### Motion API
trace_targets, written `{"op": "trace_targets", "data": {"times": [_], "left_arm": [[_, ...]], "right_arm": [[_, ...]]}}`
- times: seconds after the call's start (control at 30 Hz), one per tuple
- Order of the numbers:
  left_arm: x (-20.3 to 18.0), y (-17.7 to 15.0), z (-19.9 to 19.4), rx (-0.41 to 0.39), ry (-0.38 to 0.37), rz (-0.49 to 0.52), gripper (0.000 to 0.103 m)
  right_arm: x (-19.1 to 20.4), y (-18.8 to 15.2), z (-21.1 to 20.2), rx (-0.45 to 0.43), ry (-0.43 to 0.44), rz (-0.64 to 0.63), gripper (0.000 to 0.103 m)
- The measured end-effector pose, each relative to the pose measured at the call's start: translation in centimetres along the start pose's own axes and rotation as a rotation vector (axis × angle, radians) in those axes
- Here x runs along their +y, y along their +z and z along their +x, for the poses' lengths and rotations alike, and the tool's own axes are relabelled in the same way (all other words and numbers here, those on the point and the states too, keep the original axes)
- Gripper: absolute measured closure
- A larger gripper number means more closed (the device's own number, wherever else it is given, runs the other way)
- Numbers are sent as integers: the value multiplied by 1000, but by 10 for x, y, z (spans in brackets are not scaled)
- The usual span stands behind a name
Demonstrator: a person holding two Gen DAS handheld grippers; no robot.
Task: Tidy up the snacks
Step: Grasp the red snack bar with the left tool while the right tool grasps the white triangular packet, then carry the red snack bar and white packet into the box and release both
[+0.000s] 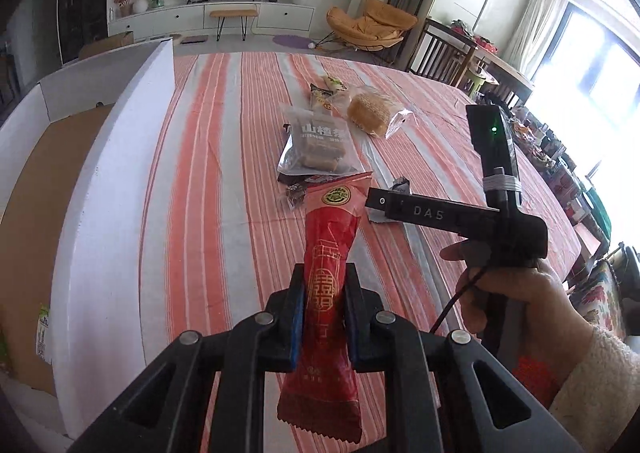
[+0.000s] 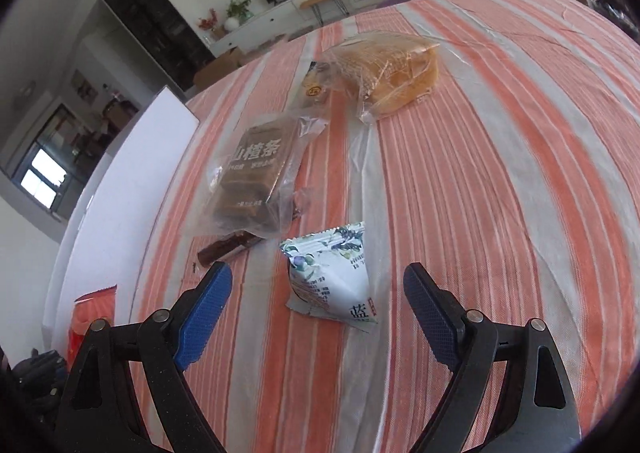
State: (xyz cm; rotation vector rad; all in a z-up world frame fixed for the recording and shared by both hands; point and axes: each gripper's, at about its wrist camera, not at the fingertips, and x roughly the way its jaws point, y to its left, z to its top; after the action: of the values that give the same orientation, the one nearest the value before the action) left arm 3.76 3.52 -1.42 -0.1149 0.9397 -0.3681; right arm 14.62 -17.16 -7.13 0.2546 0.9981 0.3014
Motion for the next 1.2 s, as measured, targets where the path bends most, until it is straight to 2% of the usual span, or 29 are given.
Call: {"op": "trace_targets", "data": {"times": [0.07, 0.1, 0.17, 0.33, 0.47, 0.7, 0.93, 1.2], "left_arm": [[5, -3, -6, -9, -9, -17, 87], [6, -5, -8, -14, -9, -22, 87], [7, -8, -10, -20, -13, -28, 87], [2, -14, -13, -24, -27, -10, 87], [-3, -16, -13, -12, -66, -9, 87], [-16, -12, -38, -35, -143, 5, 87], [-15, -11, -64, -67, -184, -25, 87], [-14, -11, -70, -68, -179, -28, 87]], "right_arm": [[11, -1, 7, 11, -92, -74, 34], [9, -2, 6, 9, -98, -67, 64], [-7, -8, -2, -5, -42, 38, 68], [-41, -40, -42, -73, 119, 266, 68], [-42, -56, -62, -82, 178, 328, 68], [0, -61, -89, -97, 210, 275, 68], [29, -62, -97, -104, 231, 216, 68], [37, -64, -95, -94, 237, 200, 68]]}}
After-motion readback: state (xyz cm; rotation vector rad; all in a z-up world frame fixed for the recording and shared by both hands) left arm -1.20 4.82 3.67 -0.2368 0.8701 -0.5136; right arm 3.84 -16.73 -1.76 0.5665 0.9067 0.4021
